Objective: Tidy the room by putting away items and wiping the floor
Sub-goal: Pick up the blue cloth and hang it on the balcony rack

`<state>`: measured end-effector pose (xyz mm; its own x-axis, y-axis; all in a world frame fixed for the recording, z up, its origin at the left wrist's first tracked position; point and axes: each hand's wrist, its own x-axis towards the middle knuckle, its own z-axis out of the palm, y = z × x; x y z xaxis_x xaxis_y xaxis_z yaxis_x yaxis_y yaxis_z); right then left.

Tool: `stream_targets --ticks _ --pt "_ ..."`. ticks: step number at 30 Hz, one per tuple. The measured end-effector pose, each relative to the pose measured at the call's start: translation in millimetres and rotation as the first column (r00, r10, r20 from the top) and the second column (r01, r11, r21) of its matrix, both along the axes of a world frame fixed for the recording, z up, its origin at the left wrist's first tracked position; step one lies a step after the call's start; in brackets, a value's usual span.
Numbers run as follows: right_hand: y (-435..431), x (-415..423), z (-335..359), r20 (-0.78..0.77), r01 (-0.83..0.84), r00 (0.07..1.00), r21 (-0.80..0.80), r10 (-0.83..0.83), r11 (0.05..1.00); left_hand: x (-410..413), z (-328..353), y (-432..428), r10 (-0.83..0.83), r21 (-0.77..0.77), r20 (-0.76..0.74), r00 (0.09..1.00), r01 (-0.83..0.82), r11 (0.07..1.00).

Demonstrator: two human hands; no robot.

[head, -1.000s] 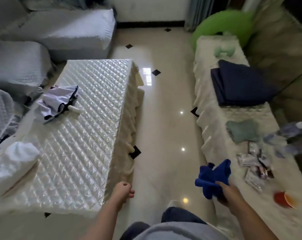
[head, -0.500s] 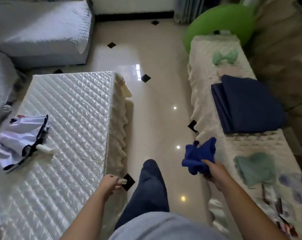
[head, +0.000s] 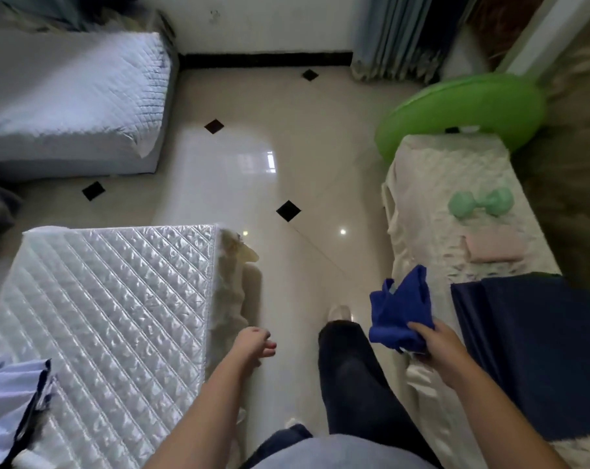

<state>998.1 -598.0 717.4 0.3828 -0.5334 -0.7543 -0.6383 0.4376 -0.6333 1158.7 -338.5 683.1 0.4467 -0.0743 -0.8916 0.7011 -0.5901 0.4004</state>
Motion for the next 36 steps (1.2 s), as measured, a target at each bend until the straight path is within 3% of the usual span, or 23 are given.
stream_targets --ticks 7,11,15,18,23,28,36 --pt "-129 149 -15 -0.125 0.089 0.989 0.067 -0.080 0.994 157 22 -106 -0.065 0.051 0.026 0.998 0.063 0.997" --pt "-189 252 -11 -0.154 0.006 0.988 0.041 0.000 0.999 257 33 -130 0.074 0.048 0.120 0.990 -0.080 0.996" --pt "-219 379 -9 -0.146 -0.073 0.986 0.056 0.081 0.996 336 30 -137 0.228 0.089 0.072 0.971 -0.234 0.968" --pt "-234 483 -14 -0.095 -0.142 0.985 0.036 0.145 0.989 404 18 -143 0.301 0.131 0.008 0.954 -0.299 0.945" --pt "-250 654 -5 0.019 -0.112 0.994 0.029 0.111 0.993 569 10 -170 0.345 0.113 0.000 0.939 -0.343 0.933" --pt "-281 820 37 0.116 -0.223 0.967 -0.045 0.227 0.974 748 29 -227 0.331 0.038 0.102 0.938 -0.336 0.941" --pt "-371 1024 83 0.343 -0.147 0.927 -0.042 0.152 0.988 980 82 -384 0.158 -0.159 0.285 0.945 -0.116 0.980"
